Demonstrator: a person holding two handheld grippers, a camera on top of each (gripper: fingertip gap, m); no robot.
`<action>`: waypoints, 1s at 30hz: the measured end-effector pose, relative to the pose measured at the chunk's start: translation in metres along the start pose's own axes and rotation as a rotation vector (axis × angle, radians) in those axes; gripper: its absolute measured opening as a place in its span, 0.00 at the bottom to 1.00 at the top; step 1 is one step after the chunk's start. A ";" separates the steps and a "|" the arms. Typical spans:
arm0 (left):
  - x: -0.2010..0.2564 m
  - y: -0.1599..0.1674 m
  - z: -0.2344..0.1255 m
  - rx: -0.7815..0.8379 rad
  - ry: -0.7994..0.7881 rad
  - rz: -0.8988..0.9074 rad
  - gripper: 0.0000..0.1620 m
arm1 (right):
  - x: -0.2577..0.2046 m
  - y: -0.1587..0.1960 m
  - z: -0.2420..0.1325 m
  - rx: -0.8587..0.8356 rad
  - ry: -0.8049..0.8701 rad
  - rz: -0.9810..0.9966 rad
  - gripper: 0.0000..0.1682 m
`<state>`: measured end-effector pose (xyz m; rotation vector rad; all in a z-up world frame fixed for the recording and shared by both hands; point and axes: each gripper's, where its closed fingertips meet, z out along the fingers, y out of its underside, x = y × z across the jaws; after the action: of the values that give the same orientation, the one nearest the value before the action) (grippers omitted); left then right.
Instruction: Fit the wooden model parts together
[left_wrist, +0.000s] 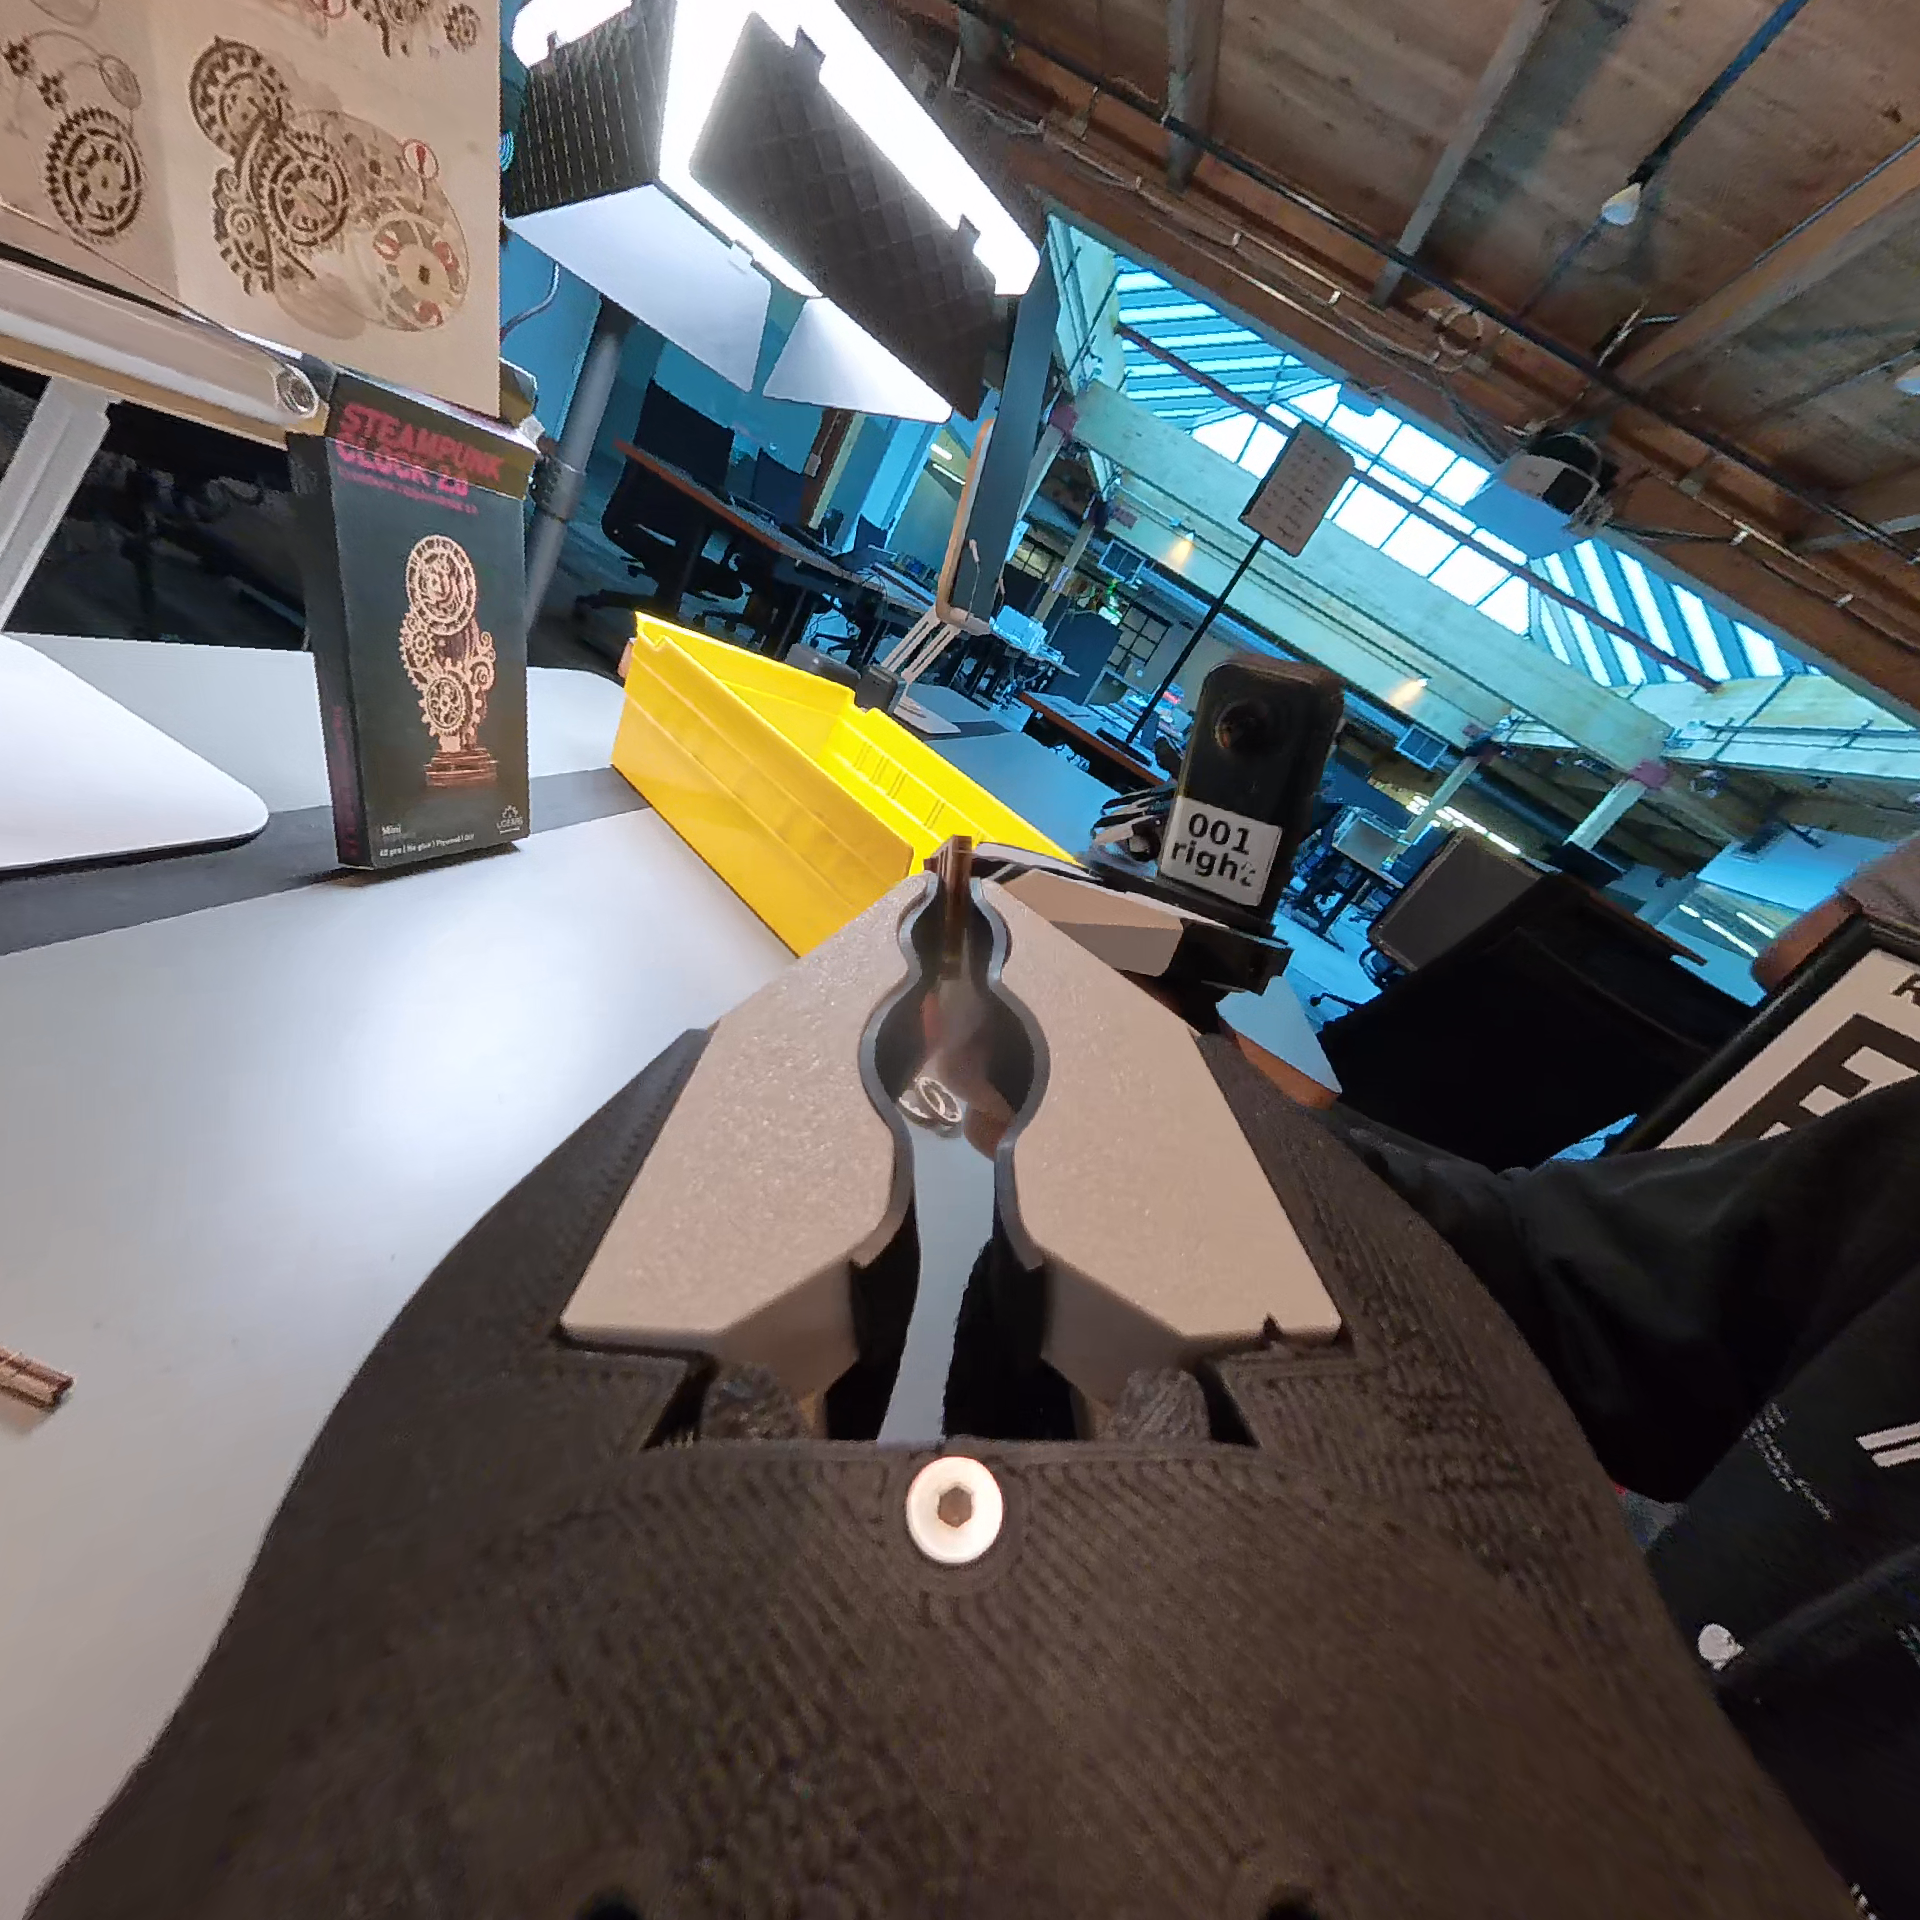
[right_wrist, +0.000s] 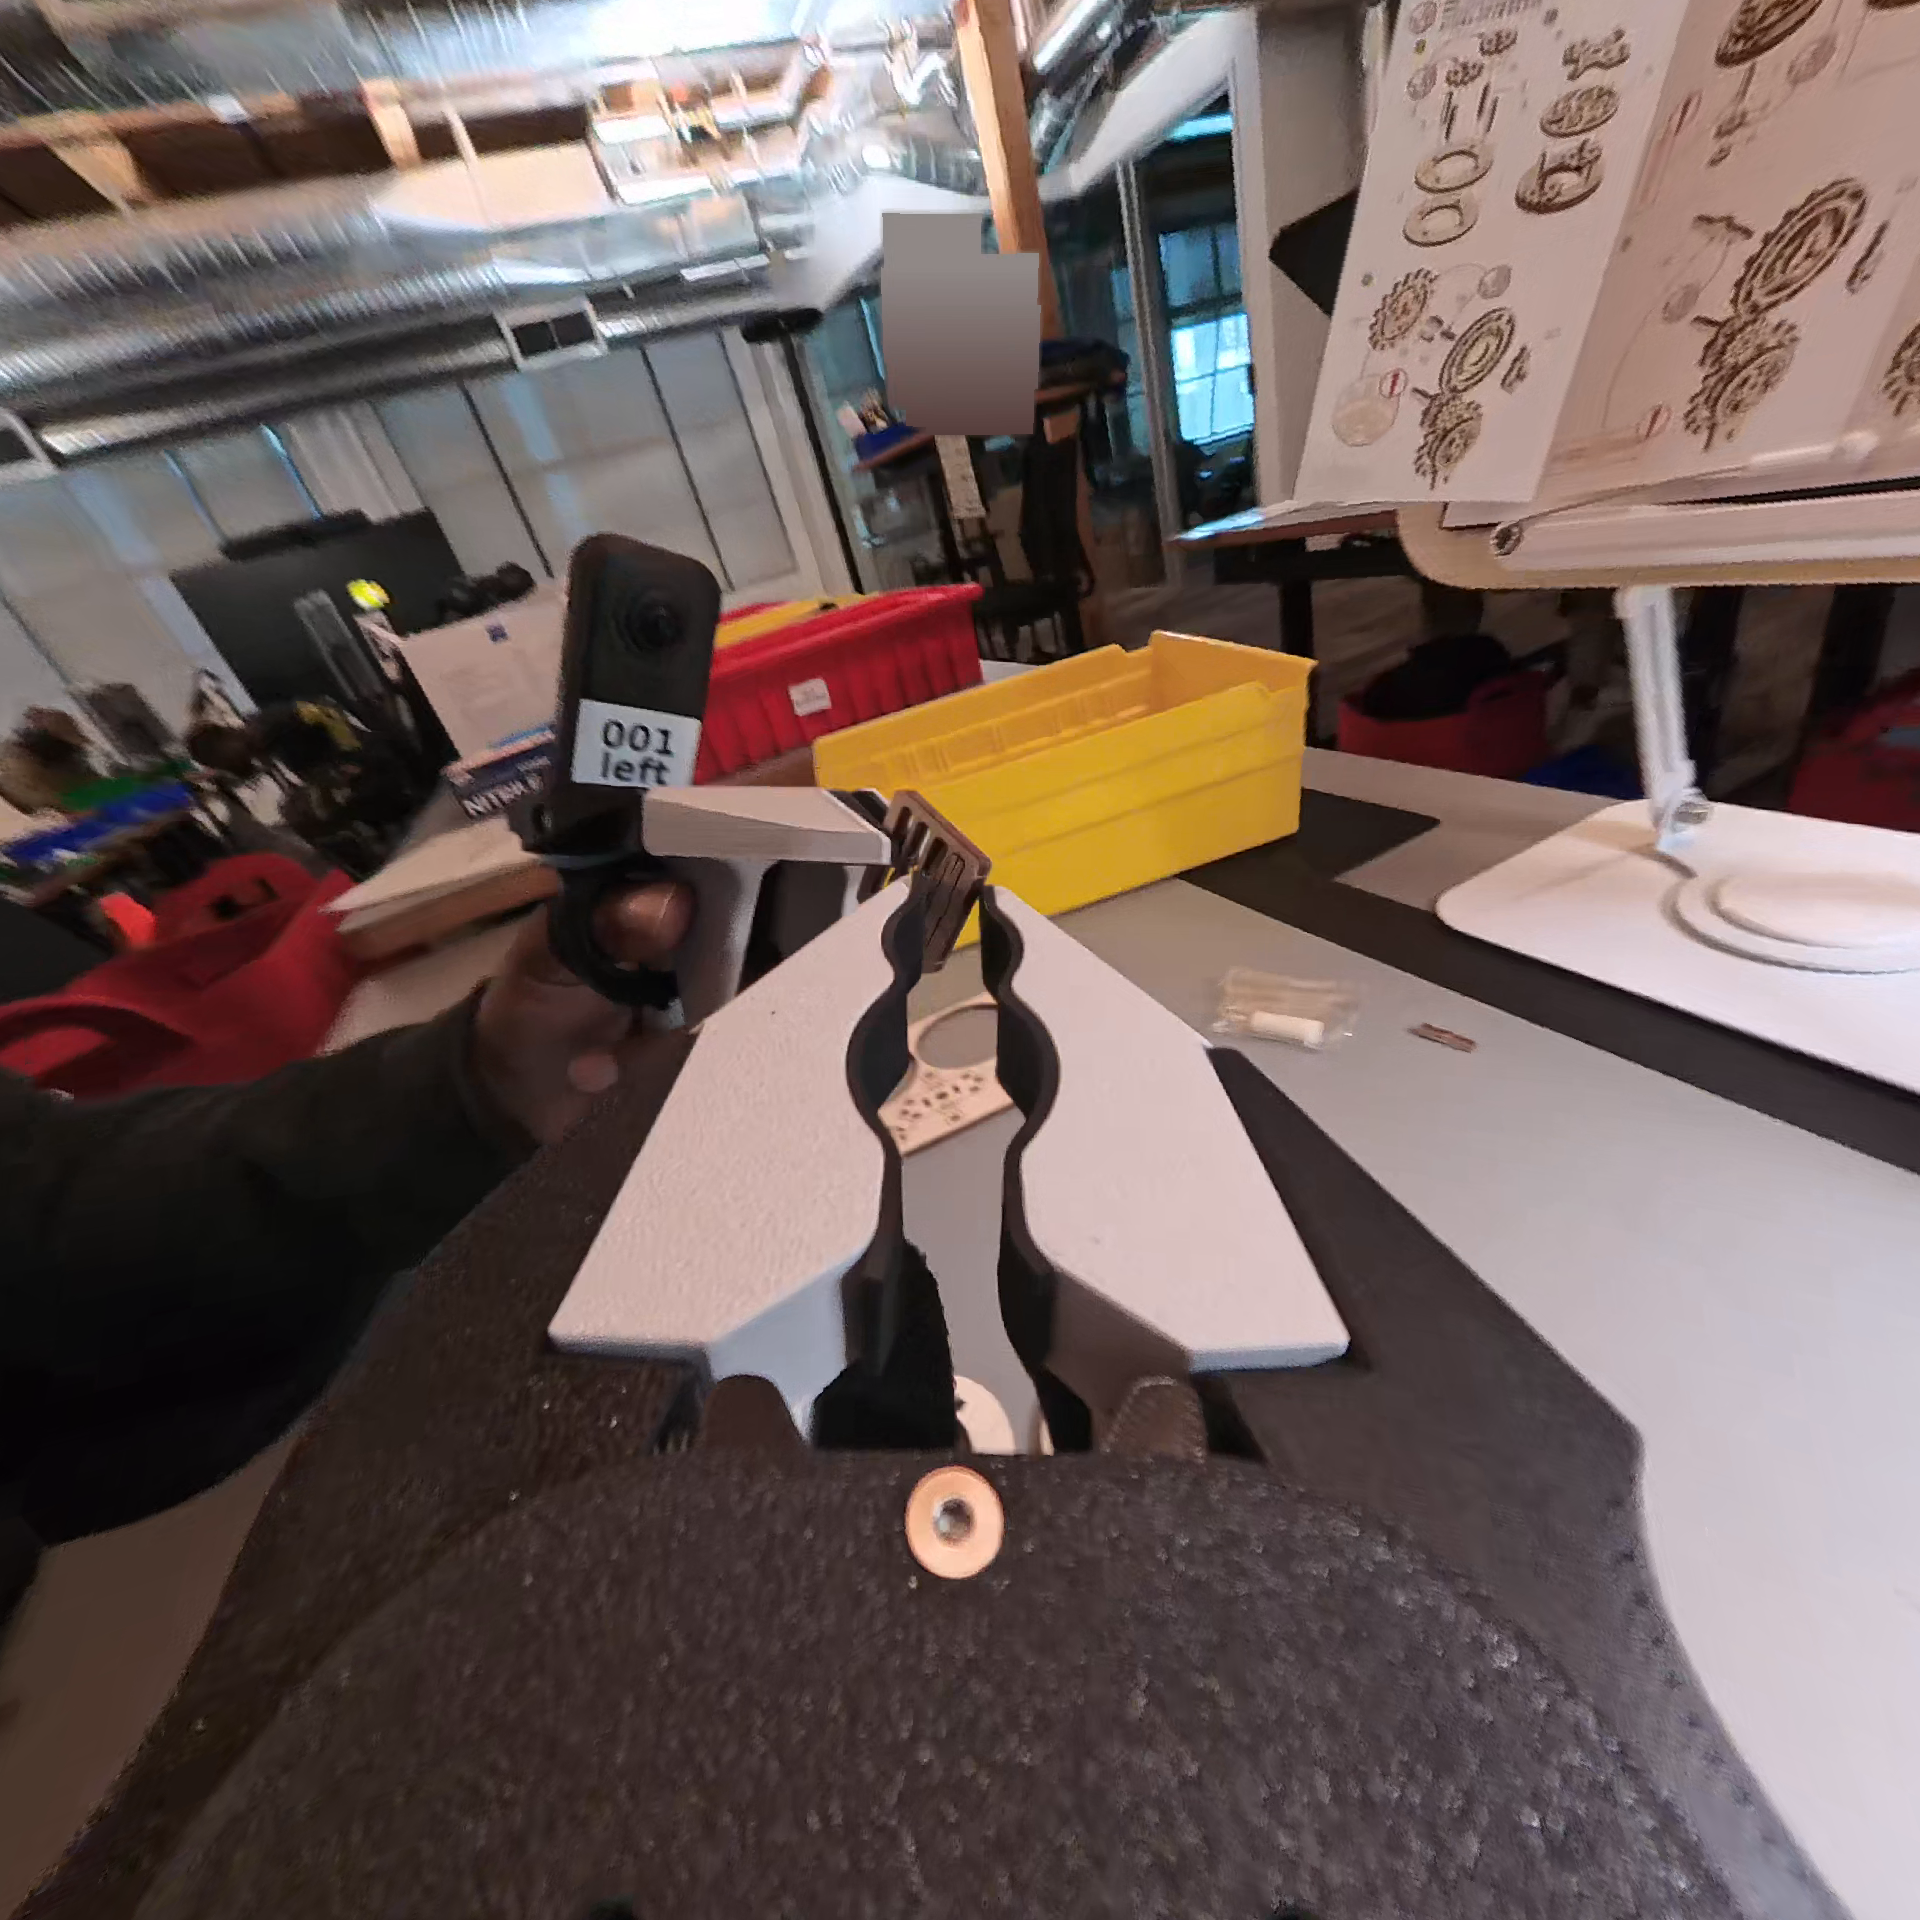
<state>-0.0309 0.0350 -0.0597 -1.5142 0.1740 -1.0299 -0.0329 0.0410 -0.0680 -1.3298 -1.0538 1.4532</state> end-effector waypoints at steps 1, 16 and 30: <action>-0.001 -0.001 -0.001 0.006 0.008 -0.011 0.01 | -0.001 0.000 0.000 0.005 -0.021 0.034 0.04; 0.003 0.003 -0.004 0.012 0.133 -0.097 0.08 | -0.013 -0.004 -0.010 -0.011 -0.103 -0.153 0.00; 0.004 0.022 -0.001 -0.107 0.252 -0.389 0.17 | -0.007 0.018 -0.007 -0.134 0.293 -1.348 0.00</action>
<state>-0.0189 0.0260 -0.0769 -1.5450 0.1136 -1.5448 -0.0263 0.0297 -0.0843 -0.5610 -1.4020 0.1741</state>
